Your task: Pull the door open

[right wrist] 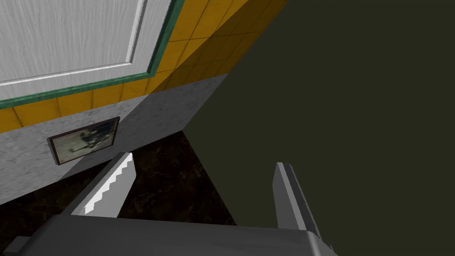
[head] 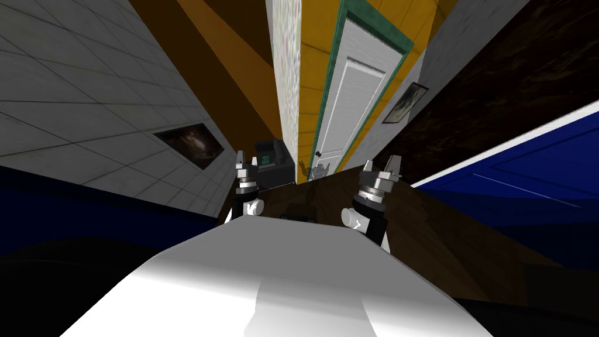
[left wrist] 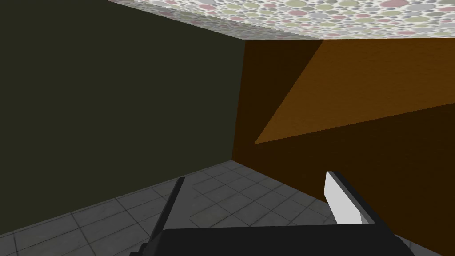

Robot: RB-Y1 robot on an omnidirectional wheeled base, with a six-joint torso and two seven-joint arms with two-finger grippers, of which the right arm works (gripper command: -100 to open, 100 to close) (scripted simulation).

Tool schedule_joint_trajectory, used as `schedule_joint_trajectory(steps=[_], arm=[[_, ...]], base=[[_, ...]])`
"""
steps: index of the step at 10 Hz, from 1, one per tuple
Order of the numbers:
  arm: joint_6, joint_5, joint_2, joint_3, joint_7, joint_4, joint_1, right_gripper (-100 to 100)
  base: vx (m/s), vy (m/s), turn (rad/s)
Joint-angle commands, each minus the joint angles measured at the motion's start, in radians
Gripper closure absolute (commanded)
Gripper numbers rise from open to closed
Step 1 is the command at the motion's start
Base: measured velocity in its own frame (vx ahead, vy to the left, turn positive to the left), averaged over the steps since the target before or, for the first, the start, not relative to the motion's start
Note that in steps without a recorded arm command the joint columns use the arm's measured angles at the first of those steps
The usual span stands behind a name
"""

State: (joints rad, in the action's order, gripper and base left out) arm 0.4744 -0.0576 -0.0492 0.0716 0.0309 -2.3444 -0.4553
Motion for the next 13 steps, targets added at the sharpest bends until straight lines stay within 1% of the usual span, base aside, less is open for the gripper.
schedule_joint_trajectory(steps=[1,2,3,4,8,13], arm=[[0.008,0.01,0.011,0.002,0.021,0.028,0.006,-100],[0.015,0.019,0.019,0.003,0.038,0.052,0.011,-100],[0.018,0.023,0.023,0.004,0.046,0.063,0.014,-100],[0.026,0.033,0.032,0.005,0.067,0.091,0.02,-100],[0.046,0.058,0.052,0.009,0.117,0.16,0.035,-100],[0.077,0.098,0.077,0.016,0.197,0.269,0.059,-100]], base=[[0.047,-0.013,0.047],[0.088,-0.016,0.05],[0.104,-0.034,0.026],[0.123,-0.049,0.049],[0.091,-0.026,0.034],[0.083,-0.033,0.044]])
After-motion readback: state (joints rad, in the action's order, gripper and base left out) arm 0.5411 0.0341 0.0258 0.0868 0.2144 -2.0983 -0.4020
